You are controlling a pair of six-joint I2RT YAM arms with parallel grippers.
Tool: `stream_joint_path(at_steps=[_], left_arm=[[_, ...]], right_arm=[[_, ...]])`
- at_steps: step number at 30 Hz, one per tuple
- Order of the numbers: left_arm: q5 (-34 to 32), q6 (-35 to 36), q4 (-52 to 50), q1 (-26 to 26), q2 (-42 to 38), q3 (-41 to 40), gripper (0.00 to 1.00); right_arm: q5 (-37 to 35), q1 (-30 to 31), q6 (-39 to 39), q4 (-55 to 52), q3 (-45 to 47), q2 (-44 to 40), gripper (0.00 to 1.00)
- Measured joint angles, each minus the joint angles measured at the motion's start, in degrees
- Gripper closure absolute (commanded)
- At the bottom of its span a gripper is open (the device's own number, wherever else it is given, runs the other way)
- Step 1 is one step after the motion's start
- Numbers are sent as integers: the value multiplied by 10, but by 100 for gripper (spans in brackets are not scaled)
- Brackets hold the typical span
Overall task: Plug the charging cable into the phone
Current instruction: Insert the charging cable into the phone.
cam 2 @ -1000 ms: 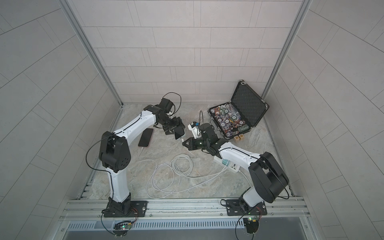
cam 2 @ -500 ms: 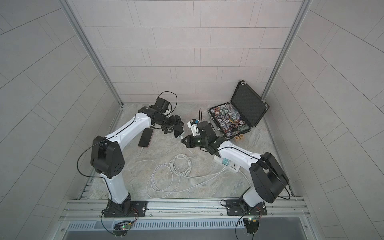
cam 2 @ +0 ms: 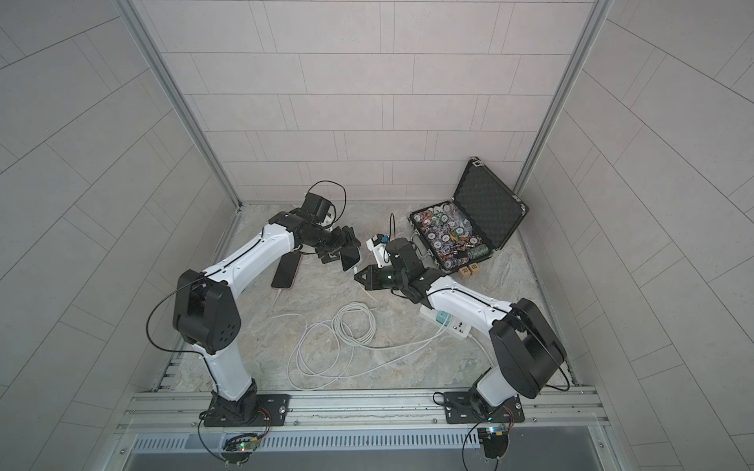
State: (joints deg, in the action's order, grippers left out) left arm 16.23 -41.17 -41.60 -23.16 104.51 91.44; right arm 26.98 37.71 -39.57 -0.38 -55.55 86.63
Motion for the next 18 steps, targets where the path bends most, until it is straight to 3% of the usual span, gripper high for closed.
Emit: stream_joint_path(at_steps=[18], left_arm=[[0,0,0,0,0,0,42]], right_arm=[[3,10,-14,18,14,9,100]])
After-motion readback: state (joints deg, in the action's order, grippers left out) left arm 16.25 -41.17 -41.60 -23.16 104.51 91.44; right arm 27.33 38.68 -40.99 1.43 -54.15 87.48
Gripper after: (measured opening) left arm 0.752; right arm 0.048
